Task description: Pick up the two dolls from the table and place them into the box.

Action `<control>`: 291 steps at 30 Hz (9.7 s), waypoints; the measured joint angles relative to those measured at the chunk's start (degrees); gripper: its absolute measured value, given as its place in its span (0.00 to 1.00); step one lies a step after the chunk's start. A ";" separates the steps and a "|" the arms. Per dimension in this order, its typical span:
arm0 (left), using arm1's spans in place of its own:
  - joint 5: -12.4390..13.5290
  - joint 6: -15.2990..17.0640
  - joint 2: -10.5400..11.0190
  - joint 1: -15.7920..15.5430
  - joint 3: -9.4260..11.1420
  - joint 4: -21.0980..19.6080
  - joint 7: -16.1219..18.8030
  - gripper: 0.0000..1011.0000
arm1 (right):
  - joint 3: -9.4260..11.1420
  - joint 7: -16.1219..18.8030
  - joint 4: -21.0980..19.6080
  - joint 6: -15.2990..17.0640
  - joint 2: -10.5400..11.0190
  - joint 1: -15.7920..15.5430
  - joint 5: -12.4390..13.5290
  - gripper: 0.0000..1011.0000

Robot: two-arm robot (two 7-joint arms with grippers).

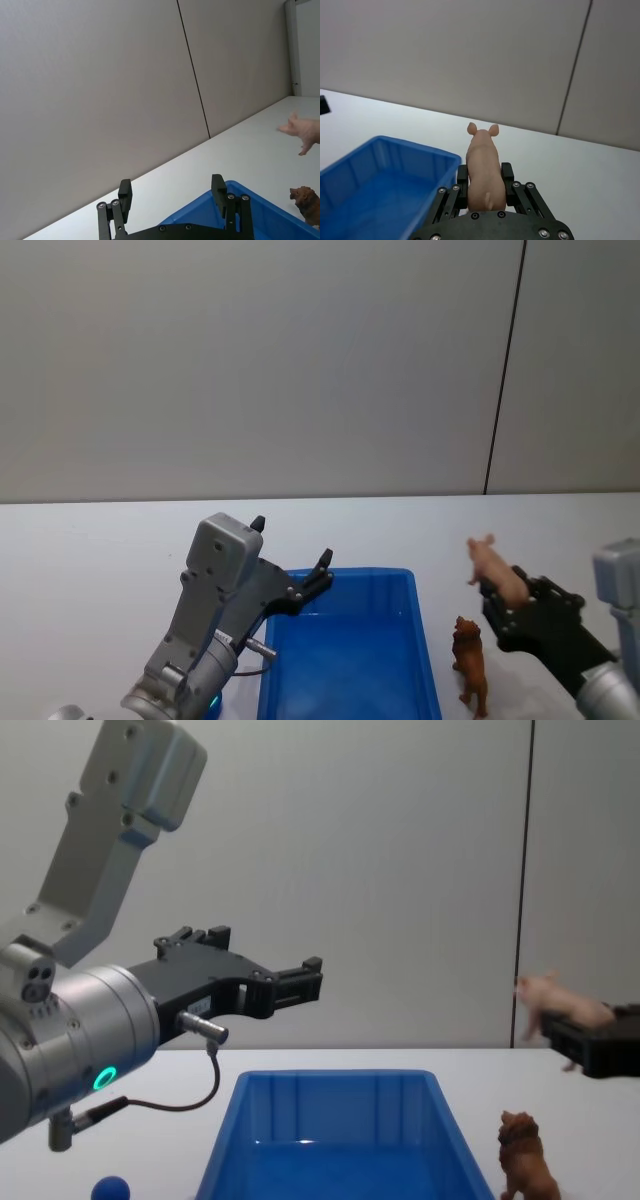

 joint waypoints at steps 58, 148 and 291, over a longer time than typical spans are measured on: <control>0.00 0.00 0.00 0.00 0.00 0.00 0.00 0.99 | -1.59 1.50 1.38 7.51 -2.32 4.47 -3.62 0.99; 0.00 0.00 0.00 0.00 0.00 0.00 0.00 0.99 | -2.49 0.50 4.80 7.16 -3.22 2.64 -7.61 0.29; -12.87 16.90 6.95 7.99 -5.12 2.01 -0.01 0.53 | -1.53 -4.04 0.91 6.65 -2.11 1.52 -4.77 0.99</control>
